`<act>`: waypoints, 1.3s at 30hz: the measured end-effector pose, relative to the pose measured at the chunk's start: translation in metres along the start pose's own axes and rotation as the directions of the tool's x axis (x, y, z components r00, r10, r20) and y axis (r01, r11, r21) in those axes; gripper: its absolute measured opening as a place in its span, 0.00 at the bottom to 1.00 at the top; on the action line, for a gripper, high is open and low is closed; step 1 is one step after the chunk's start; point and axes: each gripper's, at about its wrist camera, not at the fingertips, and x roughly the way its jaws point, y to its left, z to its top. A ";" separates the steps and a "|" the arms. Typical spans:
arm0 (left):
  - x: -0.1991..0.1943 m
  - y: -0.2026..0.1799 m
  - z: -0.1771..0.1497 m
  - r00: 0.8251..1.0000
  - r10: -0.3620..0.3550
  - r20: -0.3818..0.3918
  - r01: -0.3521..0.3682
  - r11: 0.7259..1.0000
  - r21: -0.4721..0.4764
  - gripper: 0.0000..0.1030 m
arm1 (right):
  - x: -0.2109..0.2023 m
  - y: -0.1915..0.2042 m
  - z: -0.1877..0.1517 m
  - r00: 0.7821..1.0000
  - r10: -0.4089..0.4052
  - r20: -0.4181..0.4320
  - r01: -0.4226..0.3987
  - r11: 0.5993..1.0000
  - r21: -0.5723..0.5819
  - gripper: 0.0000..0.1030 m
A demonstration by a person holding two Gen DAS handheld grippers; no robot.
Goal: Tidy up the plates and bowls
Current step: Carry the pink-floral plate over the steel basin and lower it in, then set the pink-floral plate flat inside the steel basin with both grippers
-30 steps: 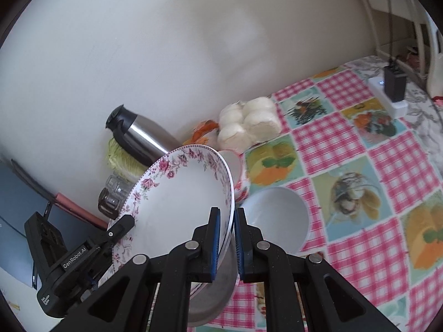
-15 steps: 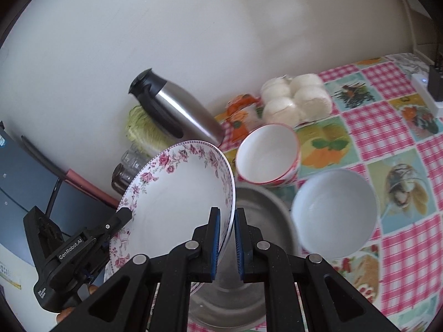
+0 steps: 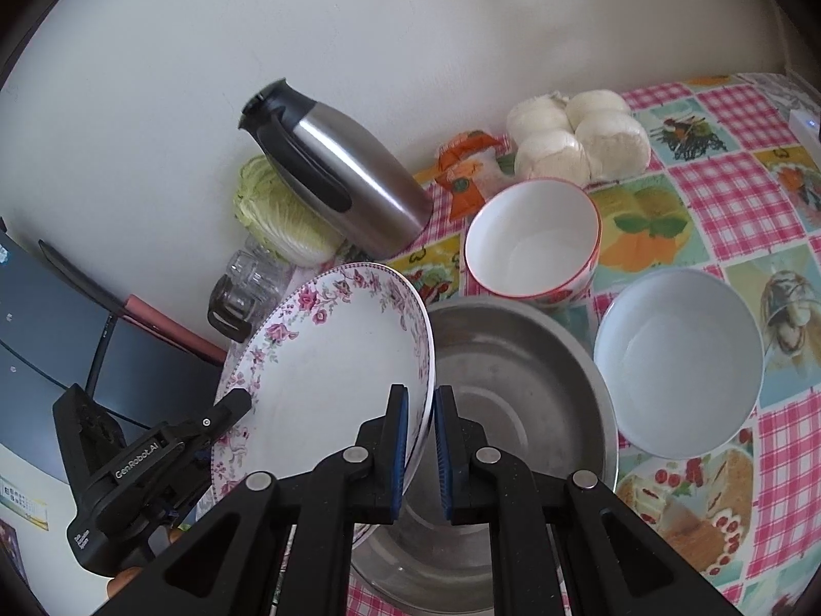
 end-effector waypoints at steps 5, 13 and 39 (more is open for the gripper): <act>0.015 0.004 -0.007 0.998 0.028 -0.048 -0.028 1.000 0.000 0.17 | 0.011 -0.007 -0.003 0.999 -0.022 -0.034 0.022 1.000 0.013 0.11; 0.039 0.001 -0.019 0.990 0.068 -0.127 -0.065 0.998 0.026 0.17 | 0.017 -0.024 -0.006 0.996 -0.067 -0.065 0.069 0.997 0.036 0.11; 0.071 -0.003 -0.036 0.952 0.184 -0.246 -0.164 0.981 0.100 0.17 | 0.036 -0.052 -0.015 0.973 -0.165 -0.164 0.176 0.983 0.058 0.11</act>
